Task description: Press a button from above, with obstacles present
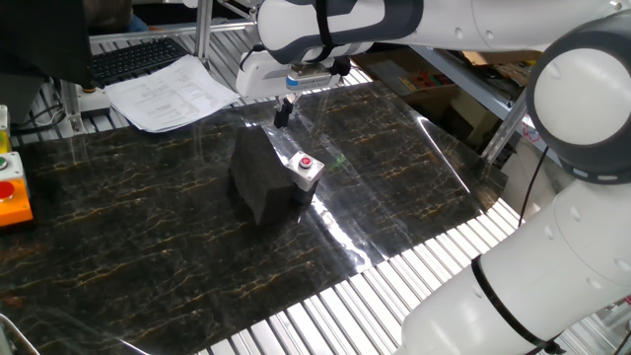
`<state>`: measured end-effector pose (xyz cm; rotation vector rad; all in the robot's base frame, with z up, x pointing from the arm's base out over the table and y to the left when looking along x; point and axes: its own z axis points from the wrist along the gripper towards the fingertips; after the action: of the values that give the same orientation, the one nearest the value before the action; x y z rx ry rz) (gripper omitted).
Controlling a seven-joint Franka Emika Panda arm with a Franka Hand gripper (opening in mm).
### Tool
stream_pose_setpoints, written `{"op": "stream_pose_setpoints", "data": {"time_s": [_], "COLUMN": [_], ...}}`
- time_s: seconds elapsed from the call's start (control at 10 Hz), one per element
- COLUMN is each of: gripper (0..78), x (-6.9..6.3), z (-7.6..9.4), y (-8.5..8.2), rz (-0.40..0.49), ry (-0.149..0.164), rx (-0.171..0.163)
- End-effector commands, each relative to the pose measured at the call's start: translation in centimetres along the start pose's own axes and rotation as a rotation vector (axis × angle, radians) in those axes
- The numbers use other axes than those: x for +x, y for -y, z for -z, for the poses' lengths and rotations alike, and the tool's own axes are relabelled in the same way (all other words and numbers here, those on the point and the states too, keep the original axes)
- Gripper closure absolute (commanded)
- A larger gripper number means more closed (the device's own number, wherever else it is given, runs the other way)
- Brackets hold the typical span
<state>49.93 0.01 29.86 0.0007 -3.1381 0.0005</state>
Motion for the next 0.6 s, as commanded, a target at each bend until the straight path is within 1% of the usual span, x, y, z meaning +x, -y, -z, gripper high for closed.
{"op": "stream_pose_setpoints", "data": {"time_s": [0.1,0.2,0.3,0.4,0.6], "gripper": [77.6,77.6,77.6,77.6,77.6], "x": [-0.01,-0.01,-0.01,-0.01,-0.62], "z": [0.01,0.01,0.01,0.02,0.02], "y": [0.0,0.0,0.0,0.0,0.23], "rz": [-0.097,-0.09,-0.092,-0.101,-0.099], "ry": [-0.037,-0.036,-0.038,-0.052,-0.054], "rx": [-0.034,0.012,0.016,-0.006,-0.02]}}
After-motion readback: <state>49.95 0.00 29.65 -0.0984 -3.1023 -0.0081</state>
